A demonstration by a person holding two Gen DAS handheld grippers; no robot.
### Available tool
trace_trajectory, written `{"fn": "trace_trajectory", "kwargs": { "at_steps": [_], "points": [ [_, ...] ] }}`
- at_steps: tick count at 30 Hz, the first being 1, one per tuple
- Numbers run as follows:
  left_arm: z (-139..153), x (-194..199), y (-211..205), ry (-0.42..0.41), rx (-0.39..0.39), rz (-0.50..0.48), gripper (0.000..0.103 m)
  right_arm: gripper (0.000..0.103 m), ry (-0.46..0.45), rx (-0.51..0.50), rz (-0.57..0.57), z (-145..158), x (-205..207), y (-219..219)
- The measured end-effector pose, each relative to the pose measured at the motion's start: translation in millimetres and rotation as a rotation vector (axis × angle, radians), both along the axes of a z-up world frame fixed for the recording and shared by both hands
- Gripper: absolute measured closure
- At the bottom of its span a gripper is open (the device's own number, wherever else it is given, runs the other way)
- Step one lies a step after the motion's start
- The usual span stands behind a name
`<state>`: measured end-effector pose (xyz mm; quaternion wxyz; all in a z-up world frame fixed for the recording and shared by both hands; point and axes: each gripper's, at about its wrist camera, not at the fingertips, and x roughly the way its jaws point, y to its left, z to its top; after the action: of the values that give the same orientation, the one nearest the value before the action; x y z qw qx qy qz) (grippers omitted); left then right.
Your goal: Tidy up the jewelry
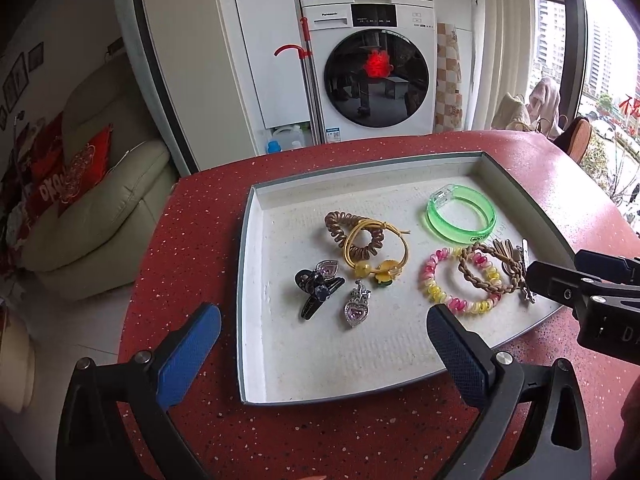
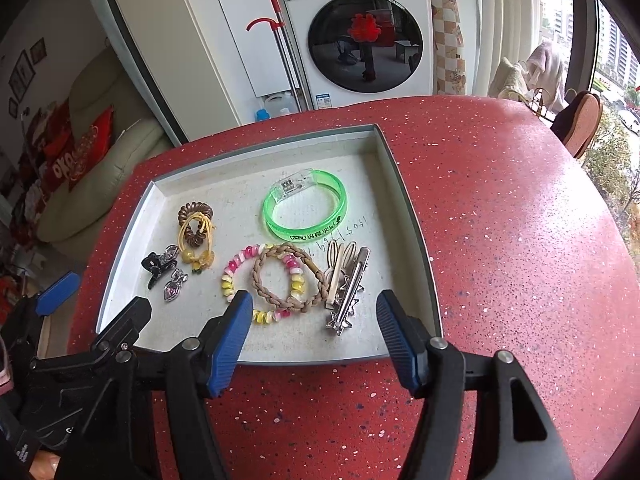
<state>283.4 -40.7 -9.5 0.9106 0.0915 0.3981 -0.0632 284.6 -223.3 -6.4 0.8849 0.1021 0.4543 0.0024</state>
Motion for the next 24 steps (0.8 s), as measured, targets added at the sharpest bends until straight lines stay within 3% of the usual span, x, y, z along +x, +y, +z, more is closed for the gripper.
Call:
{"fn": "trace_trajectory", "kwargs": {
  "at_steps": [12,24],
  "points": [
    [2,-19,17,0.008,-0.033,0.037,0.000,0.017,-0.012,-0.070,0.022,4,-17,8],
    [5,-42,31,0.004,-0.078,0.074,0.000,0.017,-0.047,-0.069,0.045,8,-36,18]
  ]
}}
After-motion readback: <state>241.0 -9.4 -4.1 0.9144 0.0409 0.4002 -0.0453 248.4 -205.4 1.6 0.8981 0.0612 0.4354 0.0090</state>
